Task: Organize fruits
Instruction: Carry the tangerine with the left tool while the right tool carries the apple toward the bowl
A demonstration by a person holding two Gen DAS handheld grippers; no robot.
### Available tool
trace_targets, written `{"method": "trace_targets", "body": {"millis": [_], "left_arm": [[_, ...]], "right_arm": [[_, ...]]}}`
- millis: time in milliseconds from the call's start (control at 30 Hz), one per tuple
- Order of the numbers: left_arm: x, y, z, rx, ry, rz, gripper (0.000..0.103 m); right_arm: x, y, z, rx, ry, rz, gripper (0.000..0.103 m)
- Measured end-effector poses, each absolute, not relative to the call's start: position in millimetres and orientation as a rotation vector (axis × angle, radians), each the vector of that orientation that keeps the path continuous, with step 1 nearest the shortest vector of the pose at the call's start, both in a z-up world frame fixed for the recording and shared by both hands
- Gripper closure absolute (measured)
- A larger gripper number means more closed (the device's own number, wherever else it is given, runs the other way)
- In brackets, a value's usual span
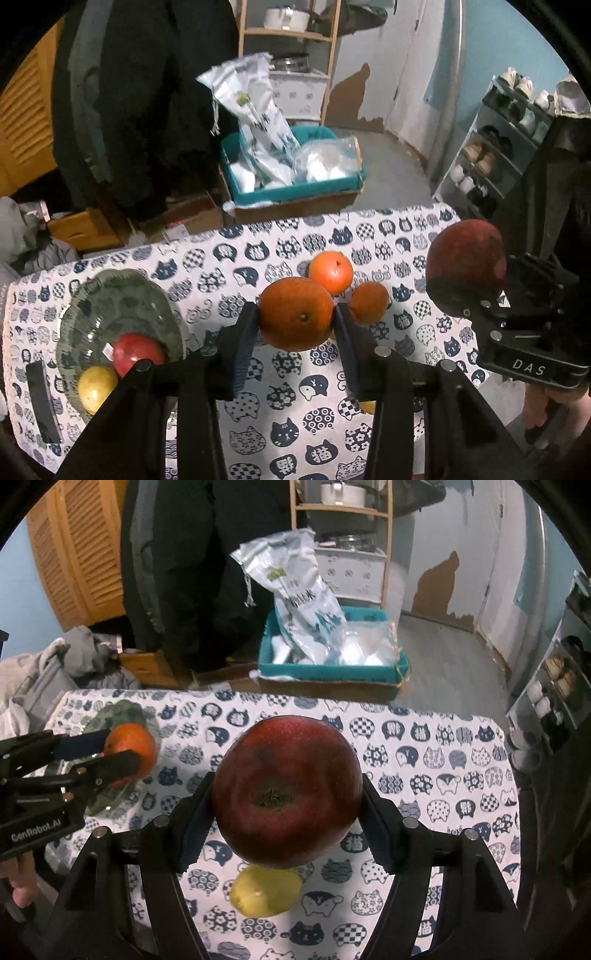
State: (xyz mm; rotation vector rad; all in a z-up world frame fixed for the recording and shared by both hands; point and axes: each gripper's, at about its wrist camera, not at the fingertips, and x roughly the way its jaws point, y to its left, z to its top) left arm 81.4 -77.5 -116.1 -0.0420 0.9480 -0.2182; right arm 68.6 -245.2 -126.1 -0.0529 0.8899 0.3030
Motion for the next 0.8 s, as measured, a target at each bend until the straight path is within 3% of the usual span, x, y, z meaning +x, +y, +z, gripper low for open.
{"method": "trace_targets", "body": {"millis": [800], "left_arm": [[60.3, -8.0, -81.3, -0.112, 0.855, -0.132, 0.061]], "right_arm": [[57.7, -185.4, -79.3, -0.075, 0.796, 0.427, 0.031]]}}
